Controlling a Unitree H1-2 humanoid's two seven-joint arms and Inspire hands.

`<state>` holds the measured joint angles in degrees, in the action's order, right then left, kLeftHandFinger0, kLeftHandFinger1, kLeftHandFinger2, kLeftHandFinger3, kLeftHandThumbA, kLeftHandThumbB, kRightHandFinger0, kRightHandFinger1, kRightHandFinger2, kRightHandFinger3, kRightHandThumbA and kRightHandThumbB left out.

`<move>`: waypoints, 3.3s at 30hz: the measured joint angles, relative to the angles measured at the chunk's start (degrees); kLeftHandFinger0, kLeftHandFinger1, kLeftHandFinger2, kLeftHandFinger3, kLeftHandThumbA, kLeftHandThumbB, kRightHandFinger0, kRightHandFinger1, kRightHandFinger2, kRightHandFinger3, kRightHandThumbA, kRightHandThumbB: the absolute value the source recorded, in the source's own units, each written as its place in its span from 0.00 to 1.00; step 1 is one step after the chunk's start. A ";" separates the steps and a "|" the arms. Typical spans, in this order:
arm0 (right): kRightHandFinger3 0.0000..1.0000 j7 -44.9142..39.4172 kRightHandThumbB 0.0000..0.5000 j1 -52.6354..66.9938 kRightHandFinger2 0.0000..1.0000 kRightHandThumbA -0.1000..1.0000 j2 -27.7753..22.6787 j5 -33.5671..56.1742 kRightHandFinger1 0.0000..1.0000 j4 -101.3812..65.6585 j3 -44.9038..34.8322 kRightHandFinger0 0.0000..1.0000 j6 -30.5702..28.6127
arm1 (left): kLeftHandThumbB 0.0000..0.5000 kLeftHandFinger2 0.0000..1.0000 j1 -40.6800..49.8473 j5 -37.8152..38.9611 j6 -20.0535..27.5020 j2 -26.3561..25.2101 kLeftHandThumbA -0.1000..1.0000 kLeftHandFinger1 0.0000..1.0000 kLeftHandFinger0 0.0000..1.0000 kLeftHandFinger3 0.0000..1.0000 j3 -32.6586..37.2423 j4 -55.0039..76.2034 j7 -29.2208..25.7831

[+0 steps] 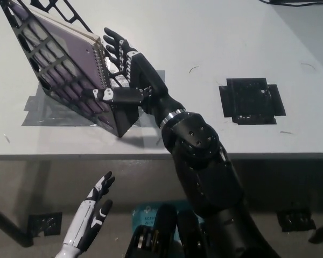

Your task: A shelf with a book inside it is placed on the center of the desk infront of the robot. The robot uses its right hand to grab the book, take it out and hand it to a person.

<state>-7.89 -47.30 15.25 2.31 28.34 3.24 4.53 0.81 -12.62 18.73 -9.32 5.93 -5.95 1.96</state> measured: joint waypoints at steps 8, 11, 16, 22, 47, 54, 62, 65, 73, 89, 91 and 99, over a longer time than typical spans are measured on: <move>1.00 -0.25 0.64 -2.25 1.00 0.99 1.17 3.25 1.00 4.52 -2.18 1.00 0.69 | 0.54 1.00 -0.03 0.77 0.00 0.03 1.00 1.00 1.00 1.00 -0.01 0.08 0.01; 1.00 -0.26 0.60 -3.21 1.00 0.98 1.42 3.92 1.00 5.62 -2.21 1.00 0.77 | 0.52 1.00 -0.02 0.76 -0.02 0.02 1.00 1.00 1.00 1.00 0.00 0.16 0.02; 1.00 -0.28 0.58 -4.45 1.00 0.96 1.87 4.45 1.00 6.81 -2.21 1.00 0.68 | 0.54 1.00 -0.08 0.69 -0.06 0.02 1.00 1.00 1.00 1.00 0.01 0.41 0.02; 1.00 -0.41 0.62 -6.04 1.00 0.97 2.08 4.84 1.00 9.09 -2.19 1.00 0.27 | 0.56 1.00 -0.68 0.86 -0.30 0.01 1.00 1.00 1.00 1.00 0.01 0.63 0.05; 1.00 -0.21 0.41 -7.51 0.92 0.88 1.44 4.60 0.86 15.24 -2.20 0.82 -1.97 | 0.68 1.00 -1.99 1.50 -0.49 0.00 0.99 1.00 1.00 1.00 -0.06 0.51 0.07; 0.46 4.74 0.31 -7.51 0.52 0.00 1.41 1.74 0.19 15.16 -1.67 0.00 -1.87 | 0.67 1.00 -2.42 1.21 -0.57 -0.03 1.00 1.00 1.00 1.00 -0.04 0.51 0.06; 0.57 9.28 0.27 -7.50 0.61 0.00 1.40 -0.69 0.36 13.90 -1.48 0.02 -1.20 | 0.63 1.00 -3.34 1.23 -0.83 -0.04 1.00 1.00 1.00 1.00 -0.04 0.53 0.07; 0.39 9.81 0.23 -7.50 0.49 0.00 1.46 -0.72 0.28 13.88 -1.49 0.00 -1.21 | 0.65 1.00 -3.57 1.22 -0.87 -0.04 1.00 1.00 1.00 1.00 -0.04 0.54 0.07; 0.39 11.14 0.26 -7.50 0.61 0.00 1.53 -0.67 0.34 13.90 -1.70 0.00 -1.21 | 0.66 1.00 -3.83 1.19 -1.55 -0.07 1.00 1.00 1.00 1.00 -0.02 0.69 0.23; 0.76 10.78 0.23 -7.46 0.76 0.00 3.65 9.29 0.34 11.35 -11.55 0.00 -0.91 | 0.49 1.00 -4.33 0.56 -1.83 -0.11 1.00 1.00 1.00 1.00 -0.01 0.85 0.91; 0.77 10.83 0.23 -7.46 0.79 0.00 3.70 11.08 0.34 9.97 -11.92 0.00 -0.72 | 0.50 1.00 -4.39 0.31 -1.82 -0.11 1.00 1.00 1.00 1.00 -0.01 0.84 0.91; 0.78 10.87 0.25 -8.06 0.74 0.00 3.88 16.93 0.25 2.85 -13.88 0.00 0.73 | 0.48 1.00 -4.87 -0.38 -1.77 -0.40 1.00 1.00 1.00 1.00 0.01 0.82 0.91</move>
<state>2.98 -55.36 19.13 19.24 31.18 -10.64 5.25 -4.06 -13.00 16.95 -9.71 5.93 -5.12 2.86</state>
